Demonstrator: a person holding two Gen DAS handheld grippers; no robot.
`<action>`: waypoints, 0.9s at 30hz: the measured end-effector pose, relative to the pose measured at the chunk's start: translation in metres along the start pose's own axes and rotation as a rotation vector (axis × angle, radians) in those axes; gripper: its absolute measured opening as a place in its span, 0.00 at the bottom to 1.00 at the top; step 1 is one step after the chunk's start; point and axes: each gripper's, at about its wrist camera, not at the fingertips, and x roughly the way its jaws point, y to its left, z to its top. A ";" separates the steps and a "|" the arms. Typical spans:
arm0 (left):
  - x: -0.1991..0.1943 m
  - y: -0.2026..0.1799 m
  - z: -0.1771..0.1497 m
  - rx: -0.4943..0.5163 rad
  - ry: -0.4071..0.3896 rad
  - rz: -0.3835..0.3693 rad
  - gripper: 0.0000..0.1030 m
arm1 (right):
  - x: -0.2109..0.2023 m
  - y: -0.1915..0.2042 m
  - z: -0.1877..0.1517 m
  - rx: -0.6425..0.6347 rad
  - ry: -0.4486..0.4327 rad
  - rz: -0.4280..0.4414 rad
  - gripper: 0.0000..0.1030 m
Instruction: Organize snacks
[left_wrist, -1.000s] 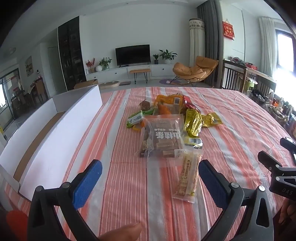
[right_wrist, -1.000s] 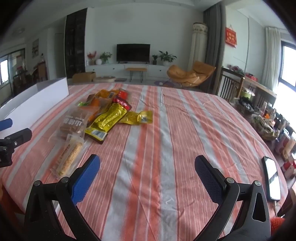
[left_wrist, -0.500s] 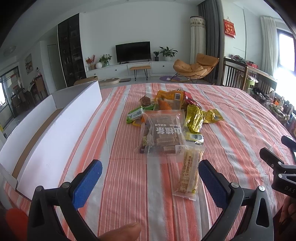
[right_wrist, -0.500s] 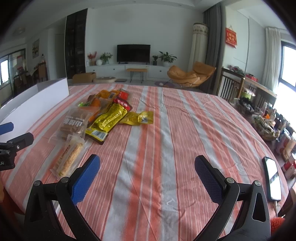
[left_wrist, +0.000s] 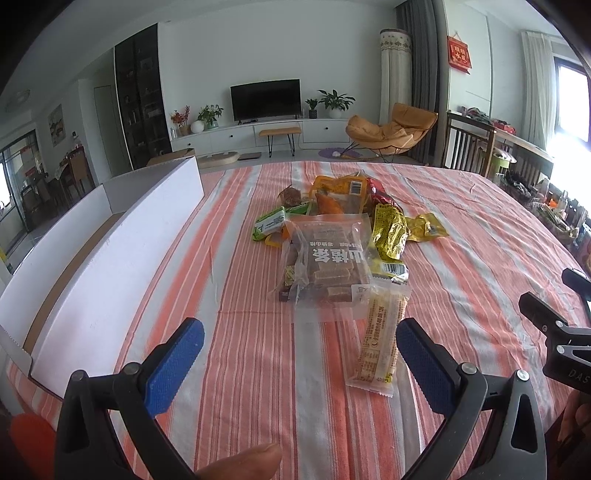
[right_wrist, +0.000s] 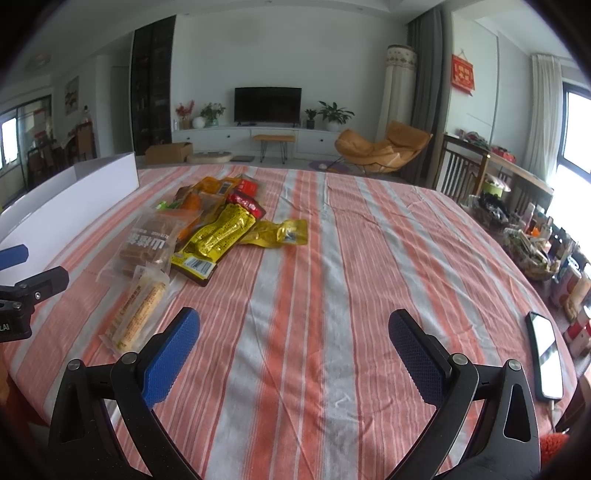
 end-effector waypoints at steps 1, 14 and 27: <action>0.000 0.000 0.000 0.000 -0.001 0.000 1.00 | 0.000 0.000 0.000 -0.001 0.000 0.000 1.00; 0.002 0.000 -0.001 0.002 0.012 -0.001 1.00 | 0.001 0.001 0.000 0.001 0.002 0.000 1.00; 0.003 0.001 -0.001 0.001 0.017 -0.001 1.00 | 0.002 0.003 0.000 0.000 0.002 0.002 1.00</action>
